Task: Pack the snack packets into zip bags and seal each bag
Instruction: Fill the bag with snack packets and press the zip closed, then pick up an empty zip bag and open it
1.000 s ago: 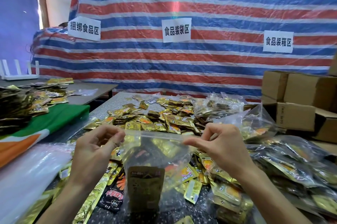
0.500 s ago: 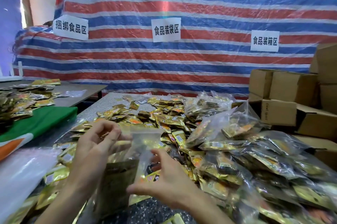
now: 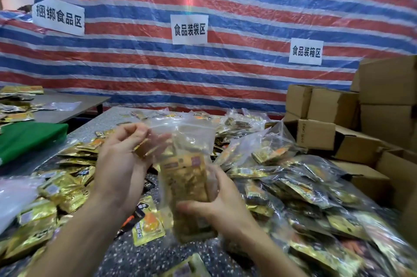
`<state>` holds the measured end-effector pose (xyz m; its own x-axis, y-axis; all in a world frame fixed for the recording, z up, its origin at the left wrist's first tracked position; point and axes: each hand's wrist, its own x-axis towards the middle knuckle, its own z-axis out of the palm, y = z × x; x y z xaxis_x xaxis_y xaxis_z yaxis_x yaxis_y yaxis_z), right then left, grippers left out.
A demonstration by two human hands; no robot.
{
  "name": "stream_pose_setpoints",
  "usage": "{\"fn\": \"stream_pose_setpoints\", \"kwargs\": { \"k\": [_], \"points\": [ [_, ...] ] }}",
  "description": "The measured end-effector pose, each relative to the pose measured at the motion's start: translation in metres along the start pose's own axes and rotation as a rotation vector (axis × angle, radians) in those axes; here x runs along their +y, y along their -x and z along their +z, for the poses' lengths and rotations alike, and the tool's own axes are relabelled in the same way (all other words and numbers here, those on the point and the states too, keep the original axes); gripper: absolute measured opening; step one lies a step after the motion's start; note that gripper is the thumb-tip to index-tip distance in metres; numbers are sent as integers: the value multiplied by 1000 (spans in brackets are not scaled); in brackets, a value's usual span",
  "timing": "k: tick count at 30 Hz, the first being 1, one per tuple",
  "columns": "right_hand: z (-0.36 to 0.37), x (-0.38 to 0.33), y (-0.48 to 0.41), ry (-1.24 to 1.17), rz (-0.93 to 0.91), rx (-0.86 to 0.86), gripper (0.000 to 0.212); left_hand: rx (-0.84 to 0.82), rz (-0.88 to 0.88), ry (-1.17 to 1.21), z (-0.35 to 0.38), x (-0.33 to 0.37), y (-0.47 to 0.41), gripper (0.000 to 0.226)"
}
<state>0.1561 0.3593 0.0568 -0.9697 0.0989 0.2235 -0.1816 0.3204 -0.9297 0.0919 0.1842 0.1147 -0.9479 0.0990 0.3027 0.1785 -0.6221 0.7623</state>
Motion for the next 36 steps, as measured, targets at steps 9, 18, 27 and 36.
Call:
{"fn": "stream_pose_setpoints", "kwargs": {
  "k": [9,18,27,36],
  "points": [
    [-24,22,-1,1040,370,293,94,230,-157,-413,-50,-16,14,11],
    [-15,26,-1,1253,400,305,111,192,-166,-792,-126,-16,31,5],
    [45,2,-15,1007,-134,358,98,252,-31,-1414,-211,-4,24,16],
    [105,24,-39,596,-354,143,44,515,-348,-2037,-272,27,2,15]
  ]
}}
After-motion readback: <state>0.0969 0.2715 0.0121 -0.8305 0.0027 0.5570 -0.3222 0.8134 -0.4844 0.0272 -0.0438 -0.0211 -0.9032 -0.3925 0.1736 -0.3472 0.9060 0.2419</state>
